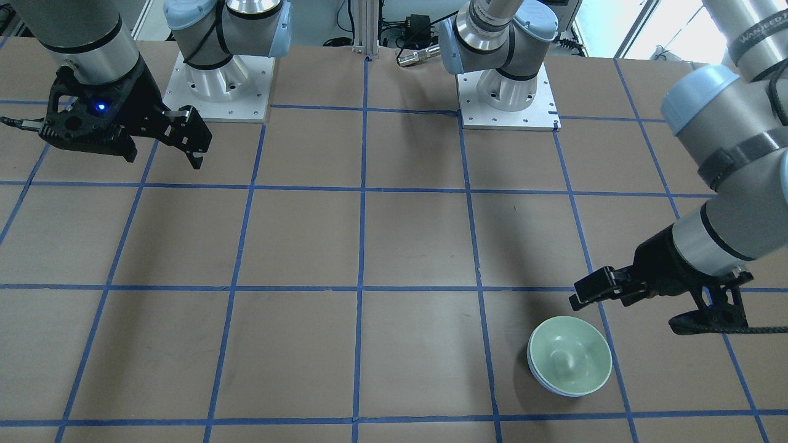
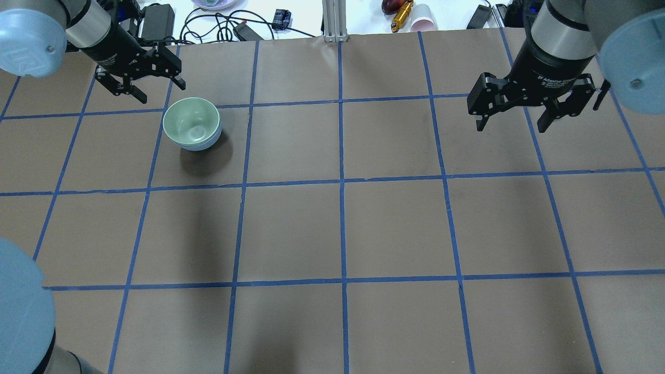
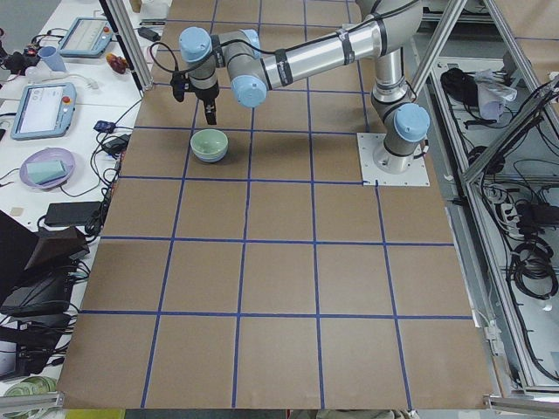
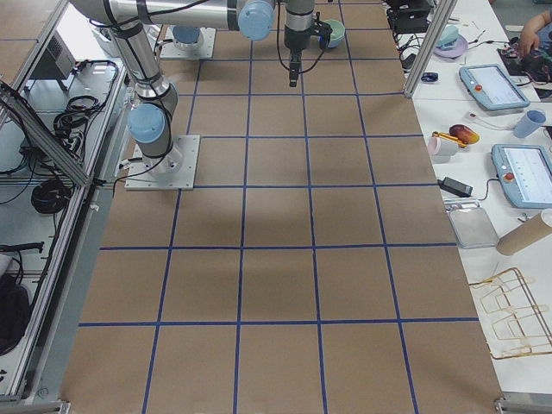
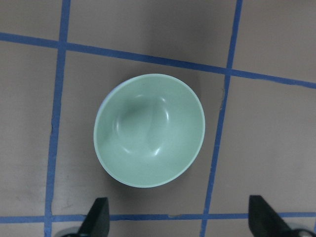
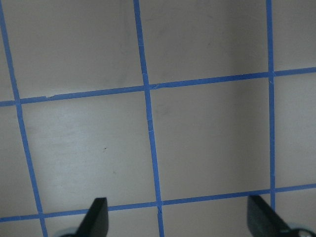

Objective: Stack green bowl on blue bowl

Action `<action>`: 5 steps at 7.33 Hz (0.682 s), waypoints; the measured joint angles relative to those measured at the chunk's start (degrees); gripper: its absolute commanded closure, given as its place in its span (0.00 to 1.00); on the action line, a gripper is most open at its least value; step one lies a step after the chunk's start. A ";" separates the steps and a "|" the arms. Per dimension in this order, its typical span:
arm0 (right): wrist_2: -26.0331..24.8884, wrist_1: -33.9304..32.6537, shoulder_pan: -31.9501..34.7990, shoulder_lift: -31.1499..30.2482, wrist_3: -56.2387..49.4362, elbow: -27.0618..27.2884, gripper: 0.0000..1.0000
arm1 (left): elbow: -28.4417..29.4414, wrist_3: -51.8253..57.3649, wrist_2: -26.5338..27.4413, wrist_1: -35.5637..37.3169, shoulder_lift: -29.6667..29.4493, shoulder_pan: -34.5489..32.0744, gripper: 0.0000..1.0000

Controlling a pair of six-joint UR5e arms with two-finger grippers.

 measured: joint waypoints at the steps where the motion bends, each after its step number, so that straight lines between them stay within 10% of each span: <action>1: 0.00 0.00 0.00 0.00 0.00 0.00 0.00 | -0.13 -0.74 1.79 -2.24 2.49 -1.29 0.00; 5: 0.00 0.00 0.00 0.00 0.00 0.00 0.00 | -1.79 -2.51 9.57 -4.86 10.73 -8.21 0.00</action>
